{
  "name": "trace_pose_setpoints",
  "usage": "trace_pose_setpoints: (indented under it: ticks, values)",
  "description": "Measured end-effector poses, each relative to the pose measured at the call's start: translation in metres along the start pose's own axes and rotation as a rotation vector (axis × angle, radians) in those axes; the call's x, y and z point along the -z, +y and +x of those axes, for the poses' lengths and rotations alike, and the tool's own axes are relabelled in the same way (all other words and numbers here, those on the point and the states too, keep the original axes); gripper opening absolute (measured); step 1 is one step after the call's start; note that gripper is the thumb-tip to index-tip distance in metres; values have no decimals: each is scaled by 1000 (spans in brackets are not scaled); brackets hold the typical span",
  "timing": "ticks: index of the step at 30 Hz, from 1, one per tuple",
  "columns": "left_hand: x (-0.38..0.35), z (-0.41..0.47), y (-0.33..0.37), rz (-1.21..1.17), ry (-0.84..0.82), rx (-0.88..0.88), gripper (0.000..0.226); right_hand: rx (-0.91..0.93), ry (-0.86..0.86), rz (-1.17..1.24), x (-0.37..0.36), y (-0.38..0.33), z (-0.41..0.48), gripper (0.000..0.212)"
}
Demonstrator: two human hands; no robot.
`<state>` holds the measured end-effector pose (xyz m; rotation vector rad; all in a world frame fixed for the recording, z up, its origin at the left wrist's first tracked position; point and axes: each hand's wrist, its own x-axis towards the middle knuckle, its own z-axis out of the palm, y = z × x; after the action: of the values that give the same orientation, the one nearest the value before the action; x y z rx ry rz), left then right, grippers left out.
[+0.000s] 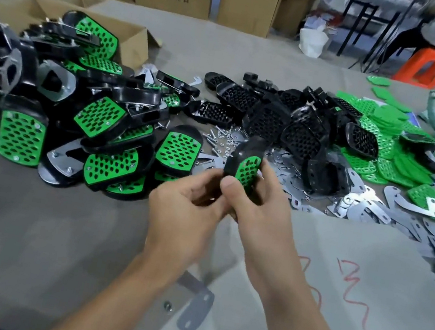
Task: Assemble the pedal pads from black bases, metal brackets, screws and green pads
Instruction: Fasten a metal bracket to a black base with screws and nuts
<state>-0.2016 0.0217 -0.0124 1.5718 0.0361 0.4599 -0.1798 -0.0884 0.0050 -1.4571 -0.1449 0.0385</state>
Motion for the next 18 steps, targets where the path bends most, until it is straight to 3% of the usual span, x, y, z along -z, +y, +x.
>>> trace_pose_setpoints:
  ticks: [3,7,10,13,16,18]
  values:
    - [16,8,18,-63,-24,-41,32,53,-168,-6,-11,-22,21,37]
    - [66,46,44,-36,210,-2,38,104,-378,-105,-40,-58,52,43]
    - [98,70,67,257,236,-88,60,64,-392,-67,-75,-80,76,22]
    - [122,96,86,302,157,-81,59,-84,-371,37,-109,-98,104,26]
    - [148,122,87,240,237,-60,56,89,-407,-160,-140,-102,135,12]
    - [163,135,80,301,327,-2,59,239,-448,-350,-157,-94,152,30]
